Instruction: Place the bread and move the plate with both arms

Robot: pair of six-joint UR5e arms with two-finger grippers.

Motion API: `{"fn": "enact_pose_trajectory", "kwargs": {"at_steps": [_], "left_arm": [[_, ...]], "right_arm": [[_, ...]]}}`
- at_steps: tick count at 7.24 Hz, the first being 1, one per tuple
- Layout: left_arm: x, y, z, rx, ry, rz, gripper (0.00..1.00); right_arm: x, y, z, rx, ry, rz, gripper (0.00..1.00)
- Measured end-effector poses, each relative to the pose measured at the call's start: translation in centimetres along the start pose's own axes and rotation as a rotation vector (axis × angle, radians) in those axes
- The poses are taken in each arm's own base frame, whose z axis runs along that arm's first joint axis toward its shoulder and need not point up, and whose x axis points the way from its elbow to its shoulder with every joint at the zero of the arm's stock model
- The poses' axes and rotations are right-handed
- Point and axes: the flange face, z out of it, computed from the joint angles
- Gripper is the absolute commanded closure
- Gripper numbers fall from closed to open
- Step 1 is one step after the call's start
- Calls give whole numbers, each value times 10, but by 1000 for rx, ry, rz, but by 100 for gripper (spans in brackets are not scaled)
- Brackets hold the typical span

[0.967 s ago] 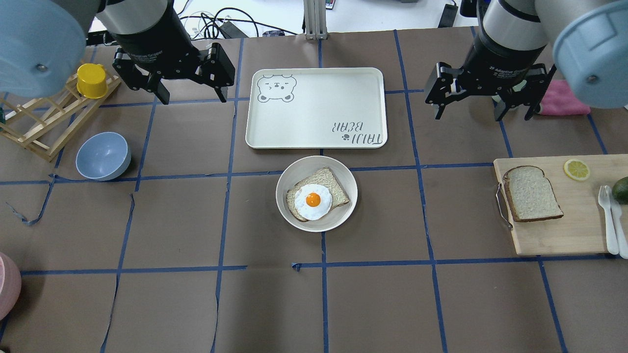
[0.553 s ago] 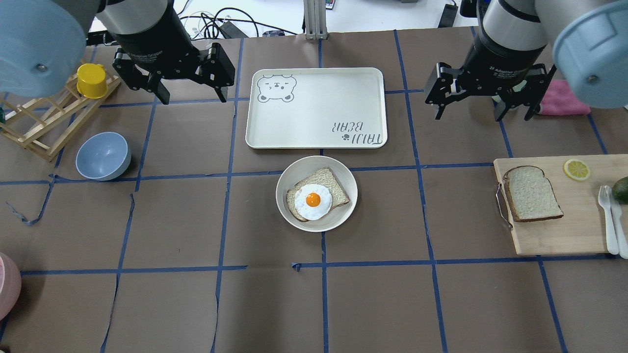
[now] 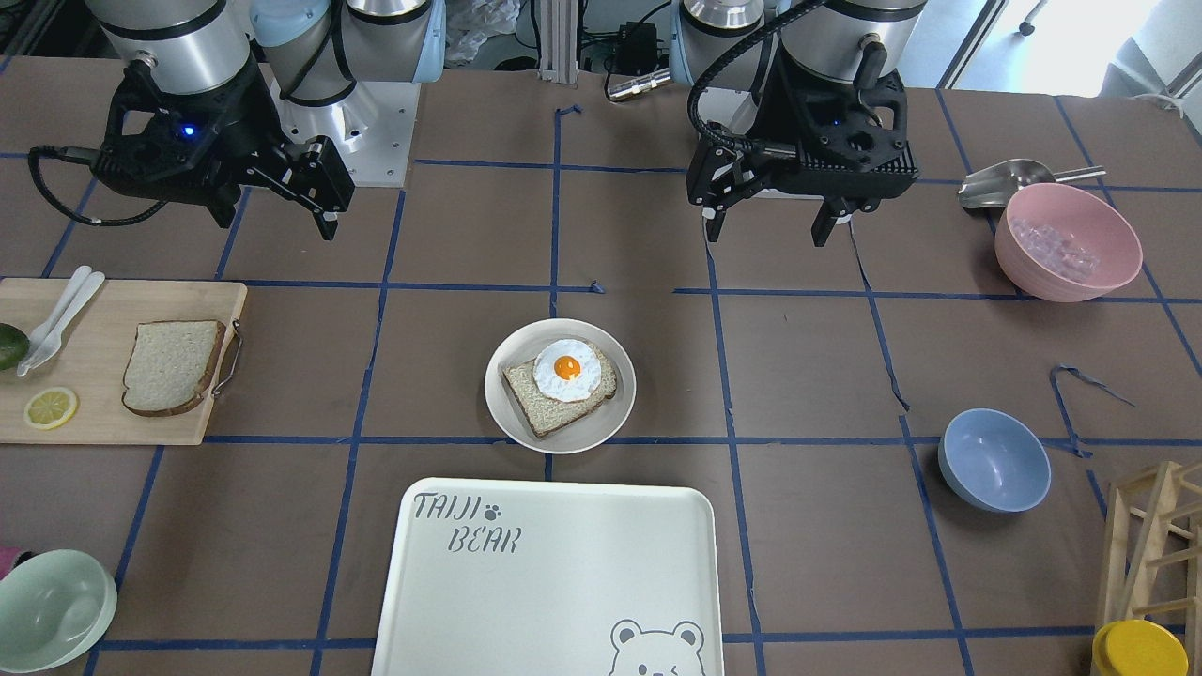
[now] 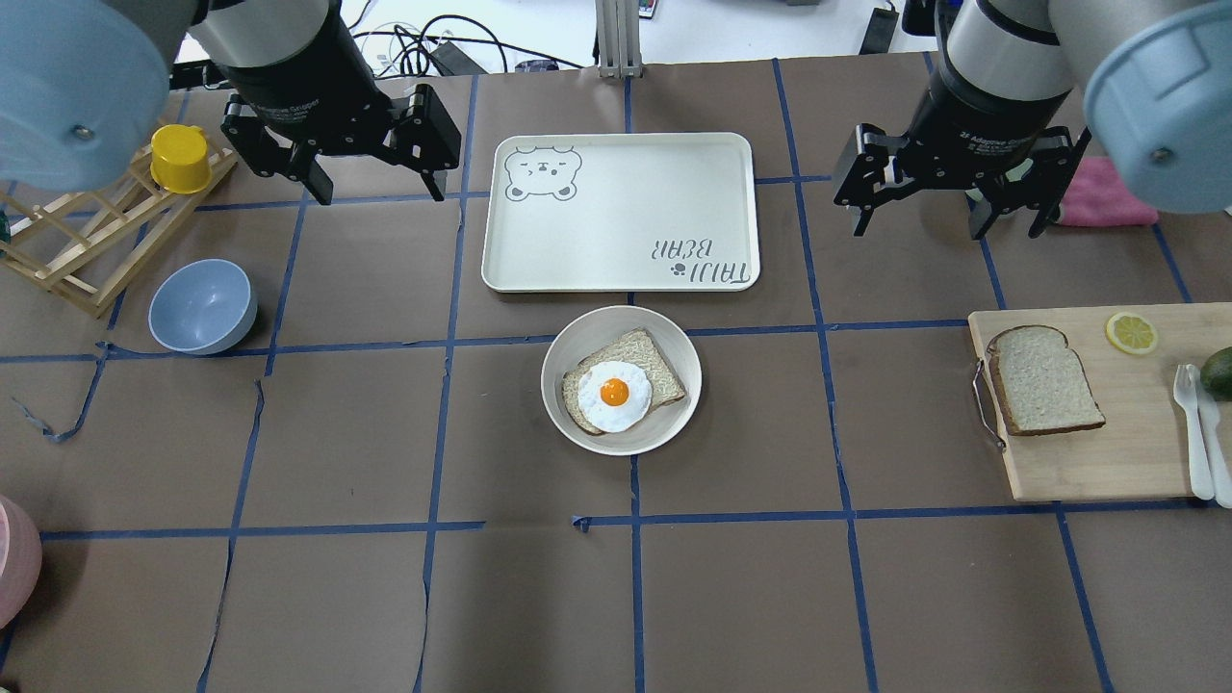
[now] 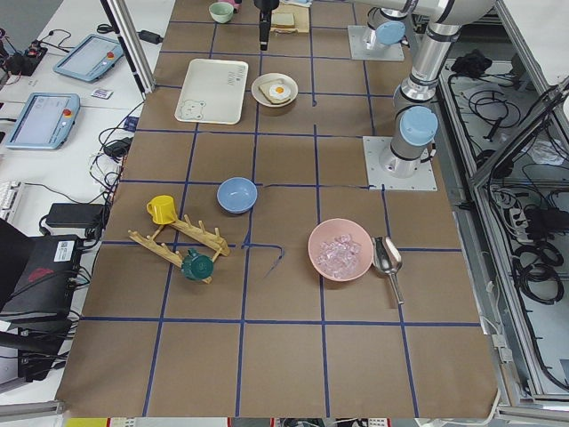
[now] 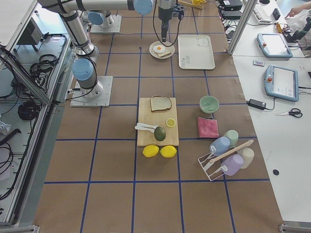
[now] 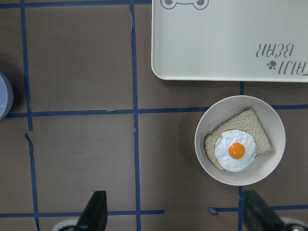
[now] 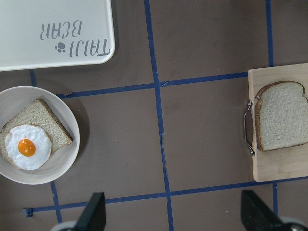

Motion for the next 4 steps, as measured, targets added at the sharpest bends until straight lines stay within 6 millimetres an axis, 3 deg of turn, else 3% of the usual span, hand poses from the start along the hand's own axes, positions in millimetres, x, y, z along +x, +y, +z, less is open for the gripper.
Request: {"fn": "enact_pose_trajectory", "kwargs": {"at_steps": [4], "left_arm": [[0, 0, 0, 0, 0, -1, 0]], "right_arm": [[1, -1, 10, -37, 5, 1, 0]]}}
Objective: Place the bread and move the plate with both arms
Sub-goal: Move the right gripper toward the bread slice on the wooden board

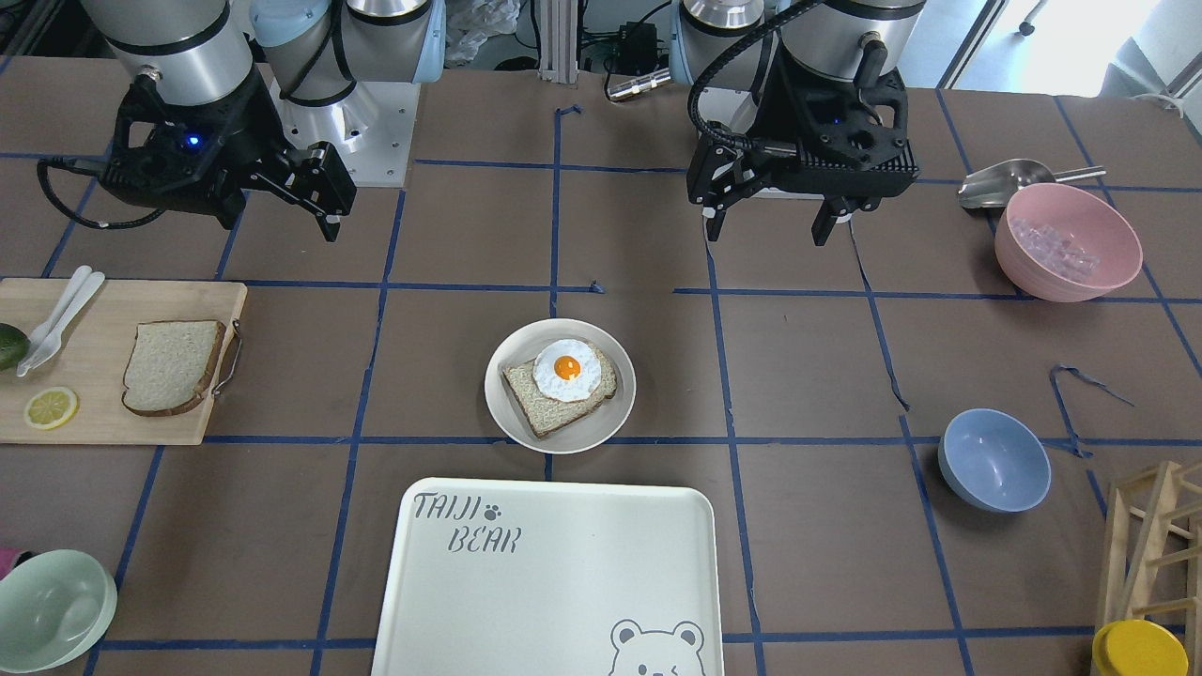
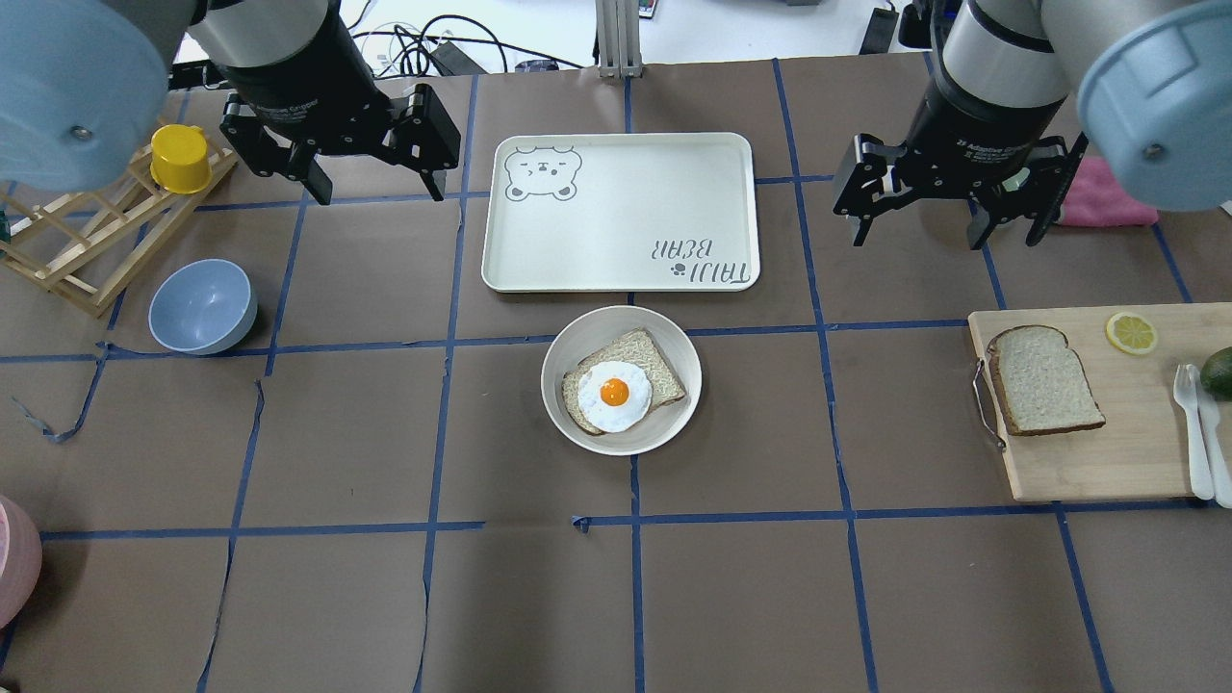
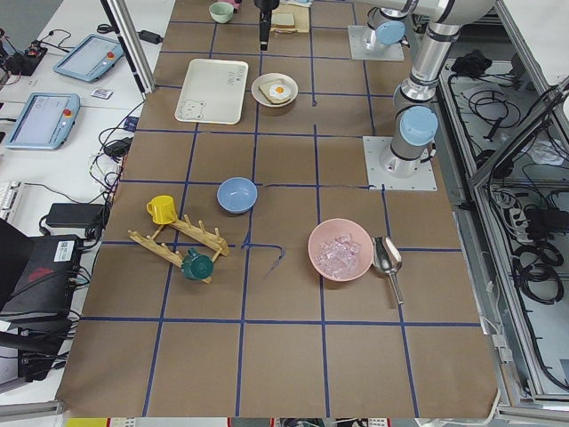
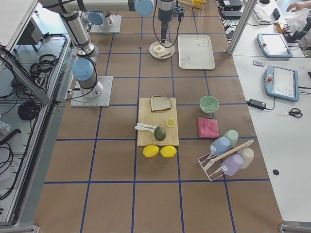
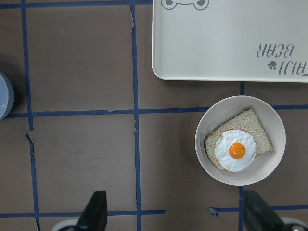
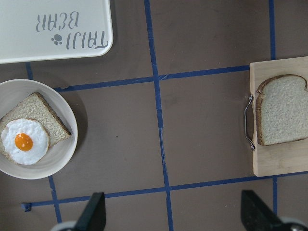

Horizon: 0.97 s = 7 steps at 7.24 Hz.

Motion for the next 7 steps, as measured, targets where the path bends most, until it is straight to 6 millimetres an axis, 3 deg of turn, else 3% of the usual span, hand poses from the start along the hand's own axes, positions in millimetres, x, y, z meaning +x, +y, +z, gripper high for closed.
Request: {"fn": "enact_pose_trajectory", "kwargs": {"at_steps": [2, 5, 7], "left_arm": [[0, 0, 0, 0, 0, 1, 0], [0, 0, 0, 0, 1, 0, 0], [0, 0, 0, 0, 0, 1, 0]], "right_arm": [[3, -6, 13, -17, 4, 4, 0], [11, -29, 59, -104, 16, 10, 0], [40, -48, 90, -138, 37, 32, 5]]}}
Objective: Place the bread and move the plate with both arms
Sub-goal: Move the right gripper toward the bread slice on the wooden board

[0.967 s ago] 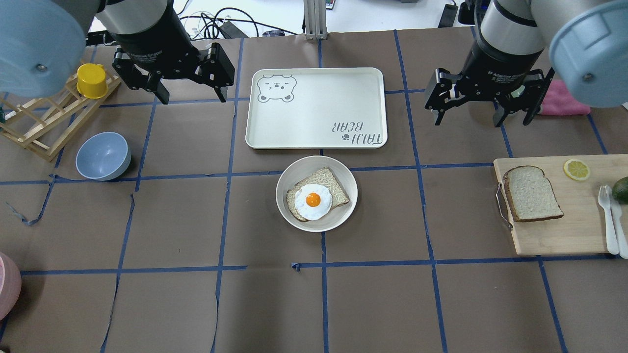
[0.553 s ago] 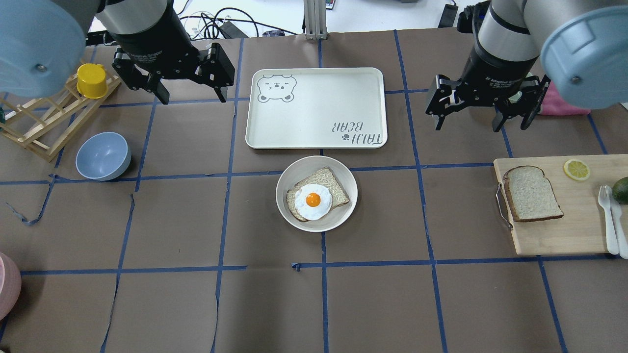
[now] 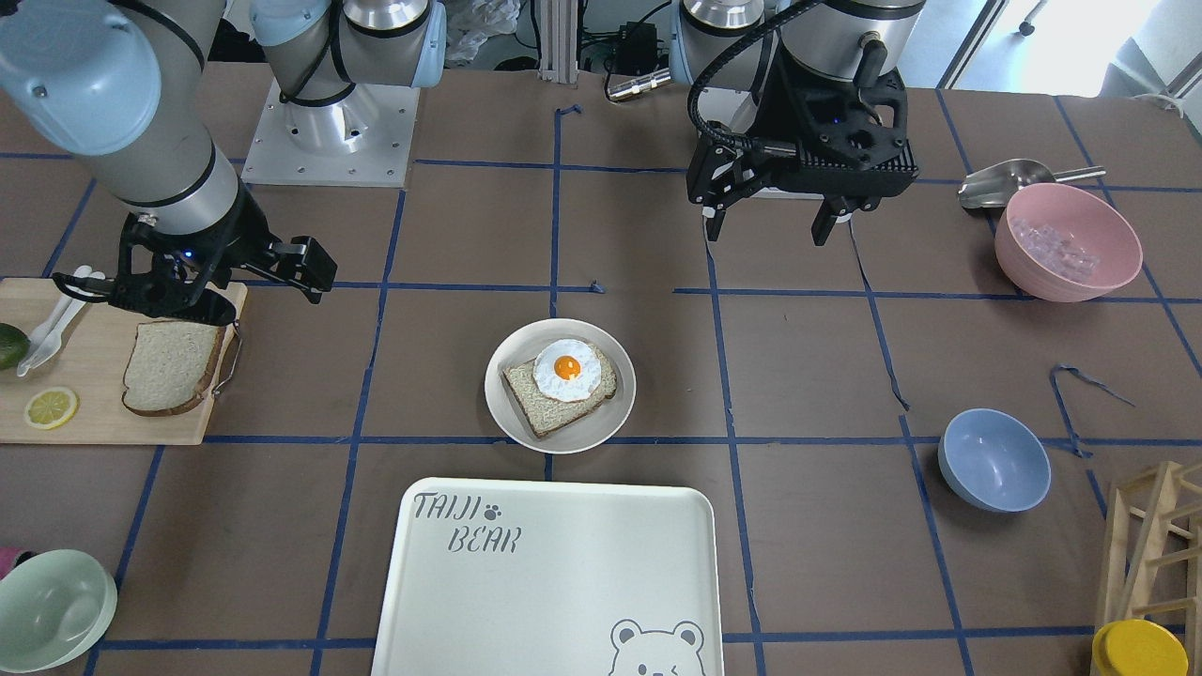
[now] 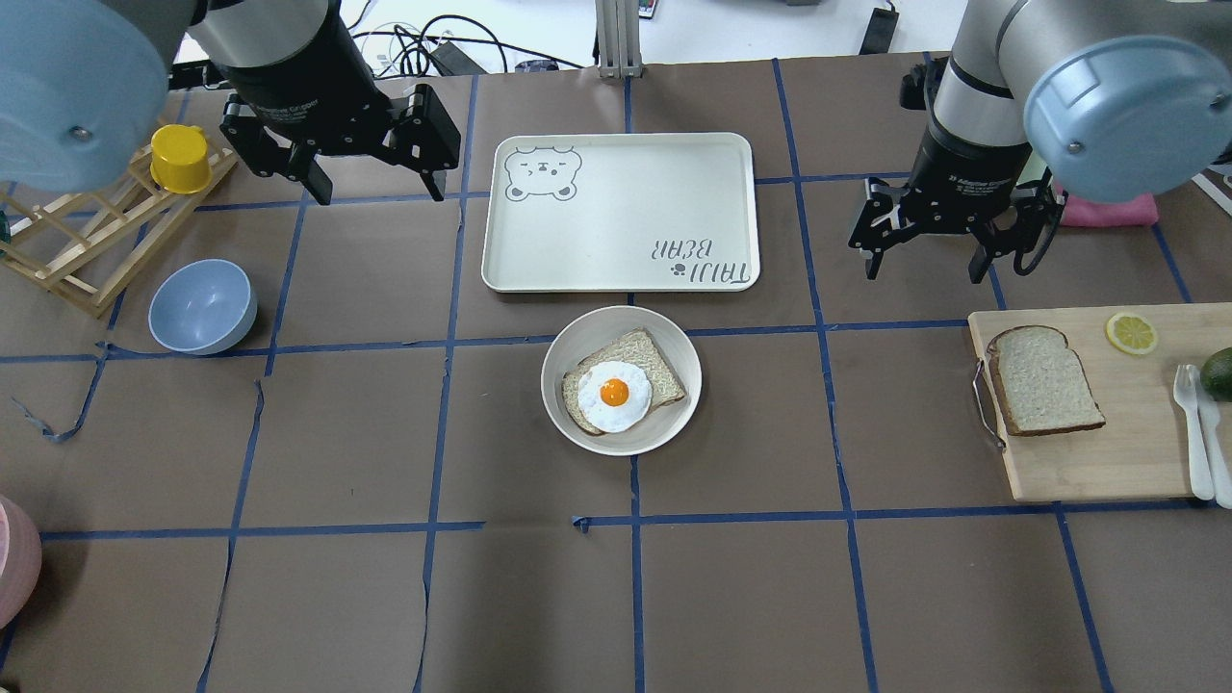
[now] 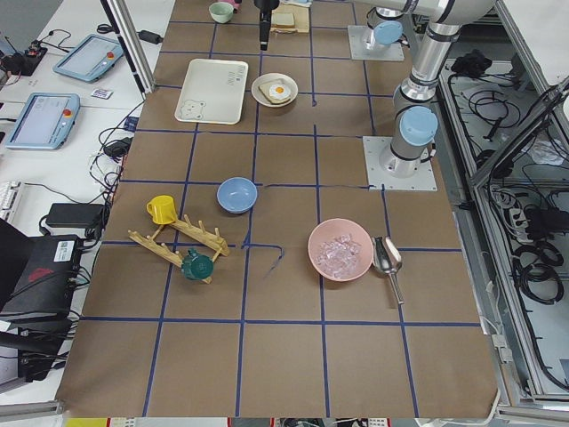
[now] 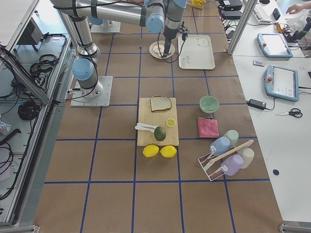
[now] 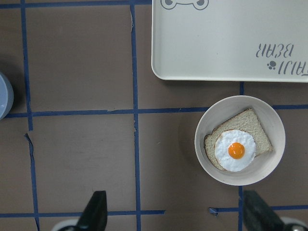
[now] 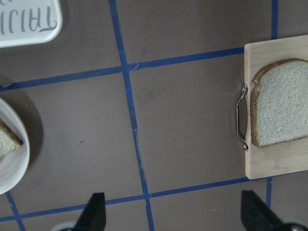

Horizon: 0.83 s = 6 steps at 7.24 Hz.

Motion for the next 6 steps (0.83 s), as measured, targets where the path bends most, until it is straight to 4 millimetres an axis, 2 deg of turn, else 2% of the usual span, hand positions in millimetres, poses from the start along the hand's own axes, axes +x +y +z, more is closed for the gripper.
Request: {"fn": "enact_pose_trajectory", "kwargs": {"at_steps": [1, 3, 5, 6], "left_arm": [[0, 0, 0, 0, 0, 0, 0], [0, 0, 0, 0, -1, 0, 0], [0, 0, 0, 0, -1, 1, 0], [0, 0, 0, 0, -1, 3, 0]], "right_arm": [[17, -12, 20, 11, 3, -4, 14], [48, -28, 69, 44, 23, 8, 26], [81, -38, 113, 42, 45, 17, 44], [89, -44, 129, 36, 56, 21, 44]]}}
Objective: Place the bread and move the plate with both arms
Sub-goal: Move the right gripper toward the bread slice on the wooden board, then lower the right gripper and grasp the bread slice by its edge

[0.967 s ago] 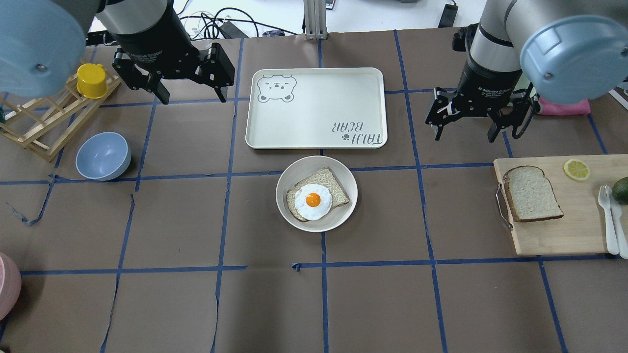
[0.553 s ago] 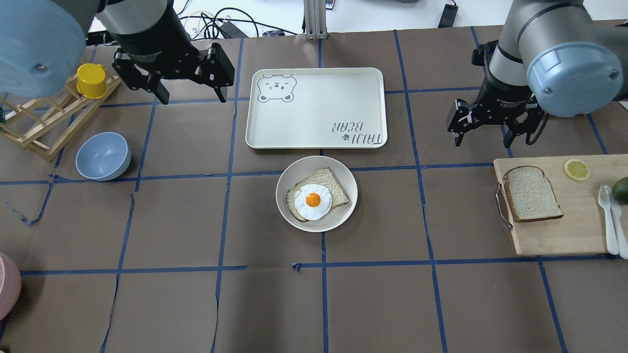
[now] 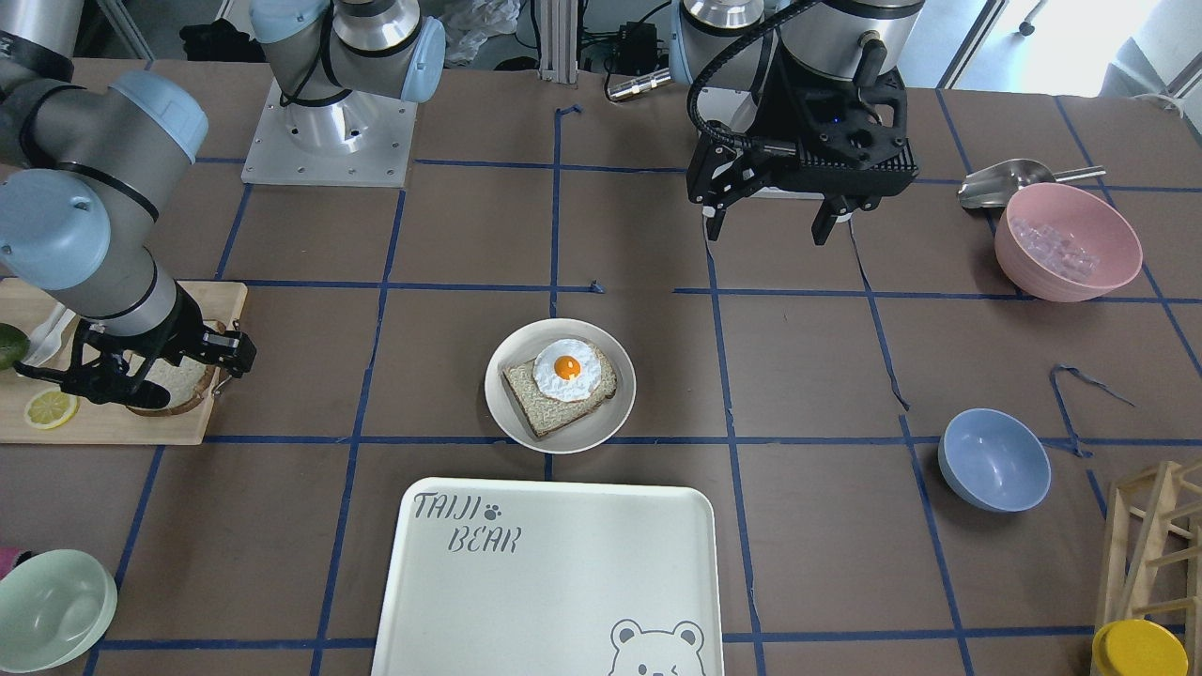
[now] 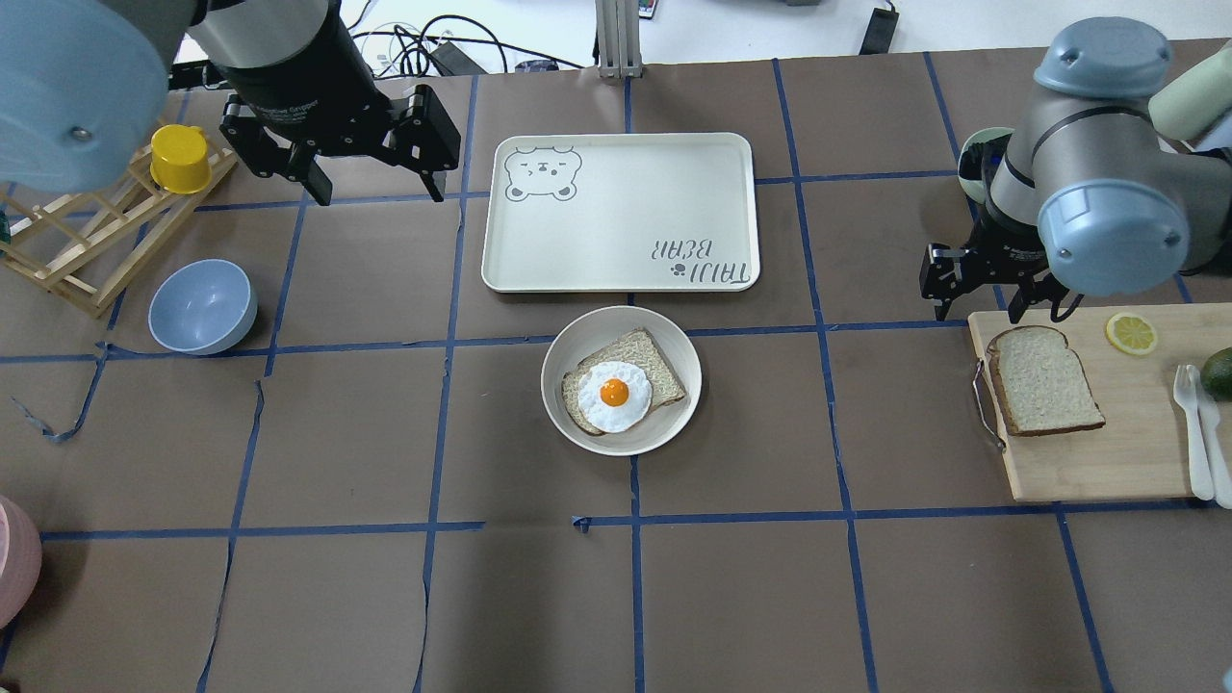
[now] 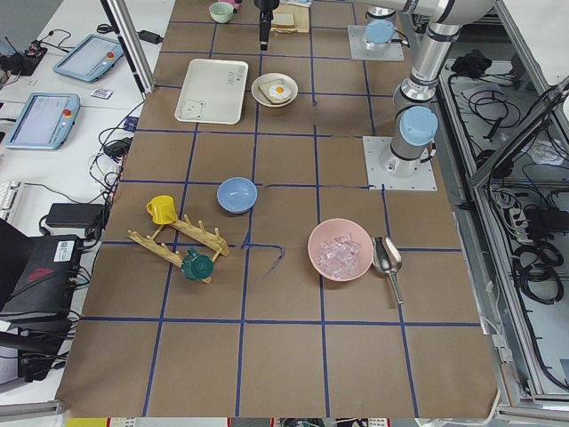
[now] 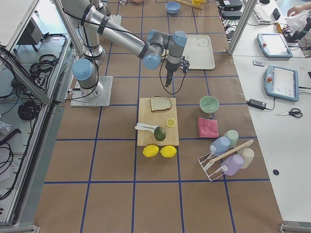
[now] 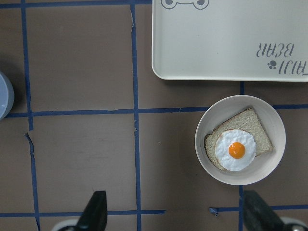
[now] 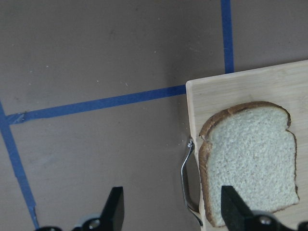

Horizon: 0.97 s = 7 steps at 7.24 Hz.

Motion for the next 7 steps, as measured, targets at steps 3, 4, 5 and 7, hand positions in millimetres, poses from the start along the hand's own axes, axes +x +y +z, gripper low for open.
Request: {"fn": "enact_pose_trajectory", "kwargs": {"at_steps": [3, 4, 5, 7], "left_arm": [[1, -2, 2, 0, 3, 12, 0], [2, -3, 4, -1, 6, 13, 0], [2, -3, 3, 1, 6, 14, 0], [2, -2, 2, 1, 3, 14, 0]], "right_arm": [[15, -11, 33, -43, 33, 15, 44], [17, -14, 41, -50, 46, 17, 44], [18, -16, 47, -55, 55, 17, 44], [19, -19, 56, -64, 60, 18, 45]]}}
